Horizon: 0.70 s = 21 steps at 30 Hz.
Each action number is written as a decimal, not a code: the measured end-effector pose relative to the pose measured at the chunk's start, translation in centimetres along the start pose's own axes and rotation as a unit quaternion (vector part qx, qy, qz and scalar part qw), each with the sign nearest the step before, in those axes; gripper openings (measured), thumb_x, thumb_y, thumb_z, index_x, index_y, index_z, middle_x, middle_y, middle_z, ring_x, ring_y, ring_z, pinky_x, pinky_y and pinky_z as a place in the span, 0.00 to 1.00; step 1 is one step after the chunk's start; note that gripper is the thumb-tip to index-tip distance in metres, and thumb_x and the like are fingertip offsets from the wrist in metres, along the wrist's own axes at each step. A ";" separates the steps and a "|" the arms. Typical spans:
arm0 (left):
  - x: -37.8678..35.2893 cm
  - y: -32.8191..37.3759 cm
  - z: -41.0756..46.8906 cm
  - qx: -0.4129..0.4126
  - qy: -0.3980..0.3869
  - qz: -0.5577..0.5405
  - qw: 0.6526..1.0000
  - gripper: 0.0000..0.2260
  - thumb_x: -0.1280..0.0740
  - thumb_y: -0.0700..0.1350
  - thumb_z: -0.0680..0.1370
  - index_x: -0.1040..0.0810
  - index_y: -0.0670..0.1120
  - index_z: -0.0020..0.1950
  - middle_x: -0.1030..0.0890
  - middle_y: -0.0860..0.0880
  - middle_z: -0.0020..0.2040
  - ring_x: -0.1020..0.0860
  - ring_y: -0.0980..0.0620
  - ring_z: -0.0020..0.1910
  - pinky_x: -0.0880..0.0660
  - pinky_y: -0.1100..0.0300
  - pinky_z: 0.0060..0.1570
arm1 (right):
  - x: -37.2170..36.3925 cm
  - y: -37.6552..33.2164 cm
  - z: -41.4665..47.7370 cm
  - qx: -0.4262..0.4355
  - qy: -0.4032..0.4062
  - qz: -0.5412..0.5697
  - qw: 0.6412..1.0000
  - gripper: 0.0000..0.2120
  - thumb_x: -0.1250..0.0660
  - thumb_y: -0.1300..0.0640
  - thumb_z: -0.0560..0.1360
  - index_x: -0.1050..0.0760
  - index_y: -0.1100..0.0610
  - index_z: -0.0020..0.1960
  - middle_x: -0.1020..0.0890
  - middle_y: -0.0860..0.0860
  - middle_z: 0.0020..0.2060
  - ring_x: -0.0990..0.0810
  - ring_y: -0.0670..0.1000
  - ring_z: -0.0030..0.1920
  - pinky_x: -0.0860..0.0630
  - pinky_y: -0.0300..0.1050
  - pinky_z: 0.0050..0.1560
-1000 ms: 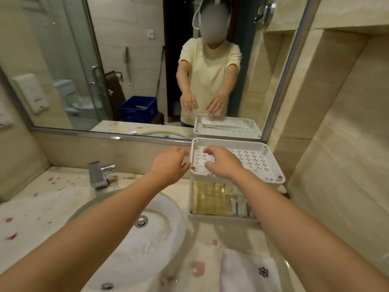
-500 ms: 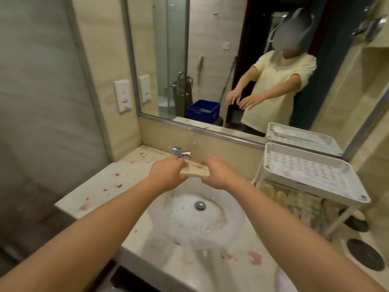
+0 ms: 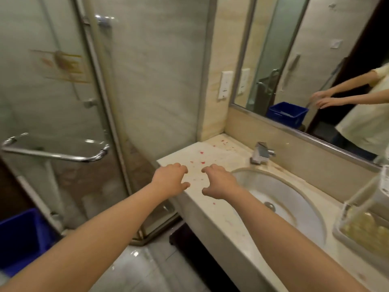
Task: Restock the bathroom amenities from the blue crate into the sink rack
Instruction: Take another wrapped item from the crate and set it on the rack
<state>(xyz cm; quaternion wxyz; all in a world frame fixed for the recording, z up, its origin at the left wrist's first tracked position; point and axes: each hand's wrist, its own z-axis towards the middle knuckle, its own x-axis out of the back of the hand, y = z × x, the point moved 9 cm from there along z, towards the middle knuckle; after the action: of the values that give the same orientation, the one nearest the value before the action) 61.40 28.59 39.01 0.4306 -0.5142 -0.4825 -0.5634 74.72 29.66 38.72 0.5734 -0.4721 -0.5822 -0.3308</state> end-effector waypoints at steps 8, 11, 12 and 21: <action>-0.9 -12.8 -8.6 0.117 -0.011 0.006 0.993 0.22 0.37 0.61 0.77 0.30 0.53 0.68 0.26 0.50 0.63 0.25 0.48 0.62 0.28 0.51 0.53 | -3.2 -14.3 2.2 0.129 -0.013 -0.013 0.991 0.32 0.32 0.47 0.72 0.36 0.51 0.73 0.29 0.51 0.66 0.31 0.55 0.67 0.28 0.51 0.60; -1.2 -16.5 -12.1 0.159 -0.012 0.004 0.987 0.22 0.37 0.61 0.77 0.30 0.53 0.68 0.26 0.50 0.64 0.26 0.48 0.62 0.27 0.51 0.53 | -4.4 -18.9 2.4 0.171 -0.030 -0.022 0.985 0.33 0.31 0.47 0.71 0.36 0.51 0.74 0.30 0.52 0.66 0.31 0.55 0.68 0.28 0.52 0.63; -1.3 -17.6 -13.3 0.174 -0.012 0.003 0.985 0.22 0.37 0.61 0.77 0.30 0.53 0.68 0.26 0.51 0.64 0.25 0.49 0.61 0.27 0.51 0.53 | -4.8 -20.4 2.4 0.184 -0.033 -0.024 0.982 0.33 0.31 0.48 0.71 0.36 0.51 0.73 0.30 0.52 0.66 0.31 0.55 0.68 0.29 0.53 0.64; -2.4 -26.3 -22.9 0.315 -0.008 -0.022 0.949 0.23 0.36 0.59 0.78 0.31 0.52 0.70 0.27 0.52 0.65 0.25 0.51 0.59 0.27 0.55 0.48 | -8.8 -33.0 2.6 0.316 -0.067 -0.047 0.945 0.34 0.30 0.47 0.71 0.36 0.51 0.73 0.30 0.52 0.67 0.33 0.55 0.69 0.30 0.52 0.64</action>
<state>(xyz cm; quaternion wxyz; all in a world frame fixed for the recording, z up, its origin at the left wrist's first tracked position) 32.09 10.23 33.88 0.5543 -0.3466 -0.6497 -0.3879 42.22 19.45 34.93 0.6367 -0.2596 -0.7153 -0.1247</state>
